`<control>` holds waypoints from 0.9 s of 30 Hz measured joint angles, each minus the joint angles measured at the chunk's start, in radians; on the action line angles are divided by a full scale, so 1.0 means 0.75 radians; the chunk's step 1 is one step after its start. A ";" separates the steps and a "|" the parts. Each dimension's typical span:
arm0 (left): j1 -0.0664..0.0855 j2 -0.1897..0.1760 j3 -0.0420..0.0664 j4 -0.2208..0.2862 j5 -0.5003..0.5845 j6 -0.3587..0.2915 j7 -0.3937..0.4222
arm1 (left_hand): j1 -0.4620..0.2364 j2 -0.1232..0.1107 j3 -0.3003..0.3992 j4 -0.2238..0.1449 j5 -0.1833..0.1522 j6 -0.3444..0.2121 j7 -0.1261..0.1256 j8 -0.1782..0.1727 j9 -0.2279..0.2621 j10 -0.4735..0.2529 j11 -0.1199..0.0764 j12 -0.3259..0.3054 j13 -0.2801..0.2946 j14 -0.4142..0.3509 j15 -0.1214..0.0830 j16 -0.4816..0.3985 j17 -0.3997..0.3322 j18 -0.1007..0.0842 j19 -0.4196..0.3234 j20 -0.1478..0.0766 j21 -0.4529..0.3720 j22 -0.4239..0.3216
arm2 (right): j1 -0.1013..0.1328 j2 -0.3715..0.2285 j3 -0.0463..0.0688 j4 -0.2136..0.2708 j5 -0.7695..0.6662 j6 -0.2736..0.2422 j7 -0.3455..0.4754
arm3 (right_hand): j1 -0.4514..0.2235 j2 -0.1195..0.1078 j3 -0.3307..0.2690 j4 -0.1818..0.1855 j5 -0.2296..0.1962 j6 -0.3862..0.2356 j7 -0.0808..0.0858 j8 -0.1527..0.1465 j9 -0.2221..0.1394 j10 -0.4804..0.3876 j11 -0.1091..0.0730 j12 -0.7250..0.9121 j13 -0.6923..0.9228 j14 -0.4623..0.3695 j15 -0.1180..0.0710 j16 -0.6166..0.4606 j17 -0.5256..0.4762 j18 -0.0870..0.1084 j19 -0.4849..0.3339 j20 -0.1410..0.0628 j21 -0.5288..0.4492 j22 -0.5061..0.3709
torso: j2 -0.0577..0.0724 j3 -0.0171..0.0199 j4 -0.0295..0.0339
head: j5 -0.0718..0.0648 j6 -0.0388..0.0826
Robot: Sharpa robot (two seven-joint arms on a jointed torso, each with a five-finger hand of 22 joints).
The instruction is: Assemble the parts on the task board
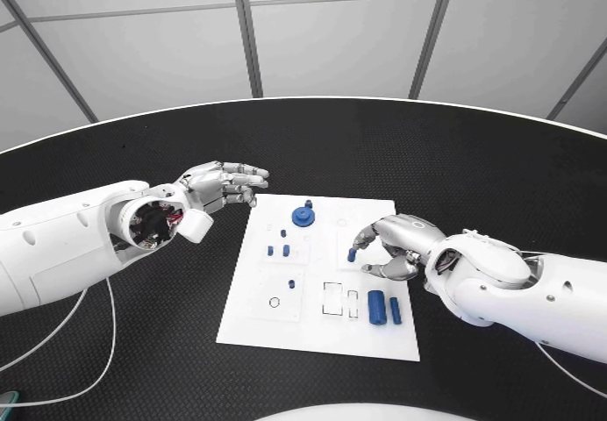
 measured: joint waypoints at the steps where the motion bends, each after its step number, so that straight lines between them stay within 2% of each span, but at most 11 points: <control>1: 0.000 0.000 0.000 0.000 0.000 0.000 0.000 | 0.000 0.000 0.000 0.000 0.000 0.000 0.000 0.000 0.000 0.000 0.000 0.000 0.000 0.000 0.000 0.000 0.000 0.000 0.000 0.000 0.000 0.000 | 0.000 0.002 0.000 -0.003 -0.005 -0.007 0.002 | 0.002 0.001 -0.002 0.001 0.000 0.000 0.000 -0.003 0.000 -0.002 -0.002 0.001 0.000 0.000 0.000 0.000 0.000 0.000 0.000 0.000 -0.003 -0.001 | 0.001 -0.0001 0.0004 | -0.001 0.001; 7: 0.000 -0.003 0.000 0.002 0.000 -0.002 0.000 | 0.000 0.000 0.000 0.000 0.000 0.000 0.000 0.000 0.000 0.000 0.000 0.000 0.000 0.000 0.000 0.000 0.000 0.000 0.000 0.000 0.000 0.000 | 0.000 0.012 0.000 -0.010 -0.021 -0.048 0.022 | 0.033 0.012 -0.005 0.005 0.000 0.005 -0.005 -0.003 -0.004 -0.005 0.001 0.026 -0.002 0.000 0.000 0.000 0.007 0.000 0.000 0.000 0.002 0.014 | 0.002 -0.0032 0.0010 | -0.004 0.003; 14: 0.000 -0.005 0.000 0.004 0.000 -0.003 0.000 | 0.000 0.000 0.000 0.000 0.000 0.000 0.000 0.000 0.000 0.000 0.000 0.000 0.000 0.000 0.000 0.000 0.000 0.000 0.000 0.000 0.000 0.000 | 0.000 0.036 0.001 -0.033 -0.025 -0.043 0.017 | 0.038 0.017 -0.001 0.009 0.000 0.007 -0.007 -0.003 -0.005 0.000 -0.003 0.031 -0.003 0.000 0.000 0.000 0.010 0.000 0.000 0.000 0.004 0.016 | 0.002 -0.0043 0.0005 | 0.000 -0.003; 22: 0.000 -0.004 0.000 0.005 0.000 -0.003 -0.001 | 0.000 0.000 0.000 0.000 0.000 0.000 0.000 0.000 0.000 0.000 0.000 0.000 0.000 0.000 0.000 0.000 -0.002 0.000 0.000 0.000 0.000 -0.002 | 0.001 0.088 0.001 -0.085 -0.025 0.036 -0.011 | 0.040 0.020 0.035 0.029 0.000 0.008 -0.007 -0.008 -0.012 0.046 -0.010 0.065 -0.003 0.000 0.000 0.000 0.017 0.000 0.008 -0.008 0.025 0.040 | 0.002 -0.0042 0.0010 | 0.001 -0.006; 25: 0.000 -0.005 0.000 0.006 0.000 -0.003 -0.002 | 0.000 0.000 0.000 0.000 0.000 0.000 0.000 0.000 0.000 0.000 0.000 0.000 0.000 0.000 0.000 0.000 -0.002 0.000 0.000 0.000 0.000 -0.002 | 0.001 0.105 0.001 -0.103 -0.025 0.059 -0.015 | 0.050 0.019 0.057 0.033 0.000 0.020 0.005 -0.009 -0.015 0.058 -0.013 0.072 -0.003 0.000 0.000 0.000 0.022 0.000 0.013 -0.013 0.028 0.046 | 0.003 -0.0040 0.0013 | 0.003 -0.008; 27: 0.000 -0.006 0.000 0.006 0.000 -0.004 -0.002 | 0.000 0.000 0.000 0.000 0.000 0.000 0.000 0.000 0.000 0.000 0.000 0.000 0.000 0.000 0.000 0.000 -0.002 0.000 0.000 0.000 0.000 -0.001 | 0.001 0.112 0.001 -0.110 -0.025 0.065 -0.017 | 0.050 0.019 0.071 0.033 0.000 0.020 0.006 -0.009 -0.015 0.063 -0.018 0.072 -0.005 0.000 0.000 0.000 0.023 0.000 0.013 -0.012 0.027 0.046 | 0.003 -0.0033 0.0010 | 0.005 -0.009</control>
